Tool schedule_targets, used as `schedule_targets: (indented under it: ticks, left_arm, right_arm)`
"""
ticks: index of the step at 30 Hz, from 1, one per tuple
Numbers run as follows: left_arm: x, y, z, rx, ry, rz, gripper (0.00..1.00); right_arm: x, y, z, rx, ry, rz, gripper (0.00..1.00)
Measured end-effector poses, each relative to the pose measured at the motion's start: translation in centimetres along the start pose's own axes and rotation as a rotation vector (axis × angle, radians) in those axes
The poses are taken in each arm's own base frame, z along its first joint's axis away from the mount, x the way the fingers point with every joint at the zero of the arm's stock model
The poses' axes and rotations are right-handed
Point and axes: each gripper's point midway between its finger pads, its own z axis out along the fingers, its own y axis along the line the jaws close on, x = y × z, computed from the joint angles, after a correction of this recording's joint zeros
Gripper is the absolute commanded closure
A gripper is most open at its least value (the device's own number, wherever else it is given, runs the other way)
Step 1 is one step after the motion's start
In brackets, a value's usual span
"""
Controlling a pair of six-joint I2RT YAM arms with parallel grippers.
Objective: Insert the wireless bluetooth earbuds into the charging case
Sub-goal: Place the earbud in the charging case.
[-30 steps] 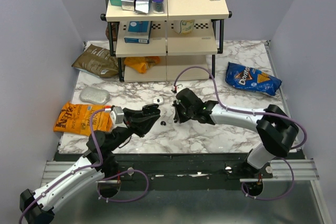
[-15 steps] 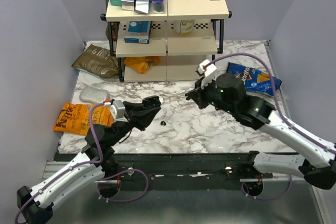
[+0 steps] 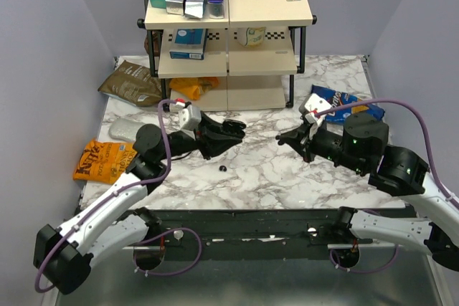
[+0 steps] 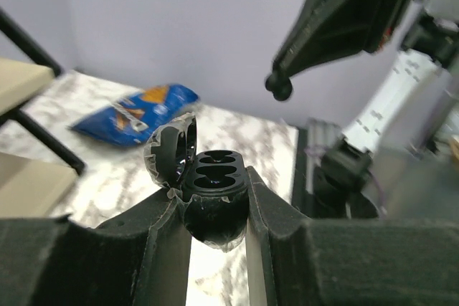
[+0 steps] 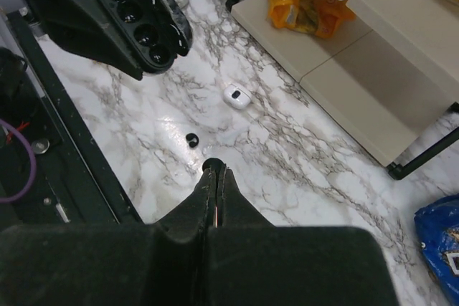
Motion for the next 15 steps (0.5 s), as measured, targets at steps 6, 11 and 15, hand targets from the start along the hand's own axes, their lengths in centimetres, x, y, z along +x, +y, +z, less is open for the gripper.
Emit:
schedule_targets:
  ticks: [6,11,15]
  left_arm:
    - [0.0,-1.8,1.8,0.207,0.090,-0.039,1.00]
    - [1.0,-2.7,1.9,0.305,0.149,-0.084,1.00]
    - [2.0,-3.3,1.6,0.357,0.190,-0.125,1.00]
  right_arm:
    - [-0.7,1.2,-0.7,-0.078,-0.009,-0.024,0.99]
    - [-3.2,2.2,-1.7,-0.152,-0.071,-0.036,0.99]
    - [-4.4,3.3,-1.9,-0.213,-0.091,-0.052,0.99]
